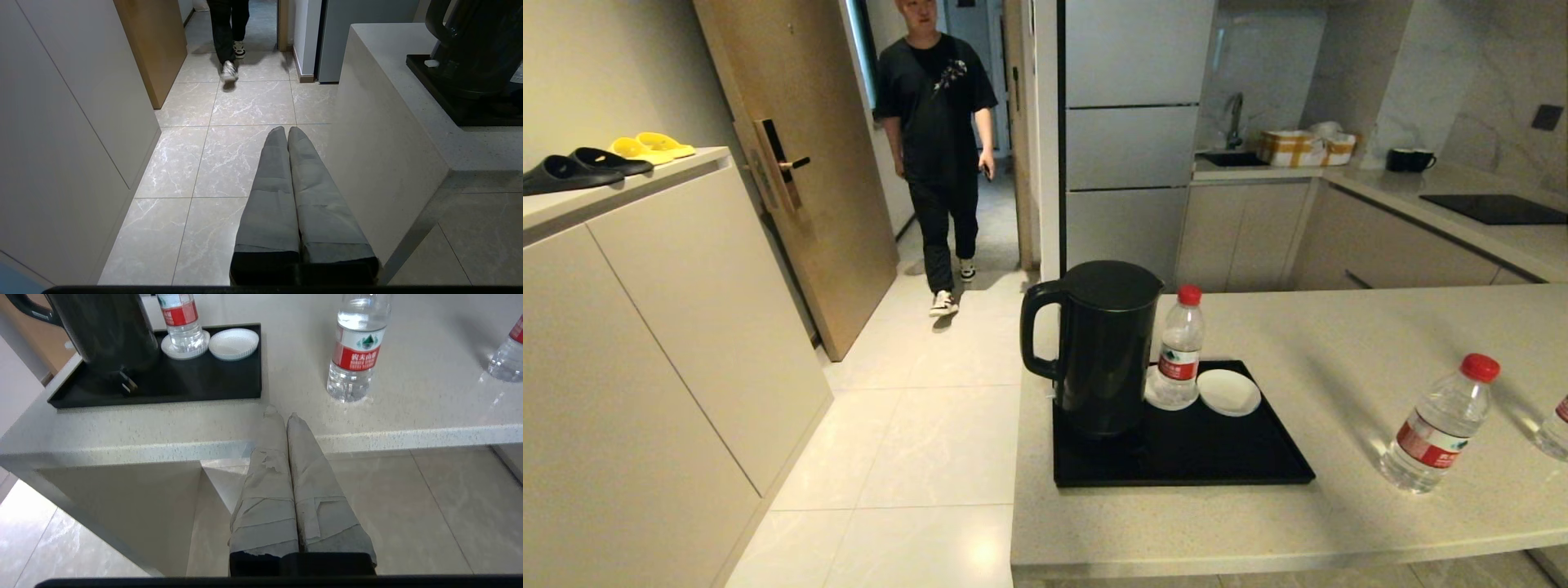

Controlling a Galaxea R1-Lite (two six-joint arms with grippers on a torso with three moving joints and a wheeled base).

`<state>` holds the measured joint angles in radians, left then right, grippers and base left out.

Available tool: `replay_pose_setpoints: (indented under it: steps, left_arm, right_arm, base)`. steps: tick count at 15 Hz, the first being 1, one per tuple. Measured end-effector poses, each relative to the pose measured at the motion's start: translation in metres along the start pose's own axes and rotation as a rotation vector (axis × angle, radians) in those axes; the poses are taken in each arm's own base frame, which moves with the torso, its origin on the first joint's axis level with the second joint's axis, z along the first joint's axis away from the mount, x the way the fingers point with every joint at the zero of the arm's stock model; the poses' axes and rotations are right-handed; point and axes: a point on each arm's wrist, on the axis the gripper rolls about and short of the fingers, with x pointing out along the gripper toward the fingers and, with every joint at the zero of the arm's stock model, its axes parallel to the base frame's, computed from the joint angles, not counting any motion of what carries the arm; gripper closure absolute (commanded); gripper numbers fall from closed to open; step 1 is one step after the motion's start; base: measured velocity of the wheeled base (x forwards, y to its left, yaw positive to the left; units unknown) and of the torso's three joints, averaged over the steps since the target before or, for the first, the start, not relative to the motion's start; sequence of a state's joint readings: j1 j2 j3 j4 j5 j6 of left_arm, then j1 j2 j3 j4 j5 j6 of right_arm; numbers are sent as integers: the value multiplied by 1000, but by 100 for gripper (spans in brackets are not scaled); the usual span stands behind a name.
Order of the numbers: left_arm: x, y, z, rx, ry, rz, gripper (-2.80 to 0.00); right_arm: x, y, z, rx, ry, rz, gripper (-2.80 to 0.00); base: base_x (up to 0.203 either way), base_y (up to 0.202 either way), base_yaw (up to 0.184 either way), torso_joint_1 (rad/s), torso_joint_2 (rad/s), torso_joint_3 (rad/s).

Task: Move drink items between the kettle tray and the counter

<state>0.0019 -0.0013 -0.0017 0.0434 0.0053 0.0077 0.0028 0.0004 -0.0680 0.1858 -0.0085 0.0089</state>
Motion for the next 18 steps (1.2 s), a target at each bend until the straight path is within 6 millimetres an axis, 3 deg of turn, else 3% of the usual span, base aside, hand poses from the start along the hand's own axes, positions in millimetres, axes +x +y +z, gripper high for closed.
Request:
replay_pose_setpoints:
  steps: [18]
  left_arm:
    - [0, 0, 0, 0, 2, 2, 0]
  right_arm:
    - [3, 0, 1, 3, -52, 1, 0]
  base:
    - [0, 0, 0, 0, 0, 0]
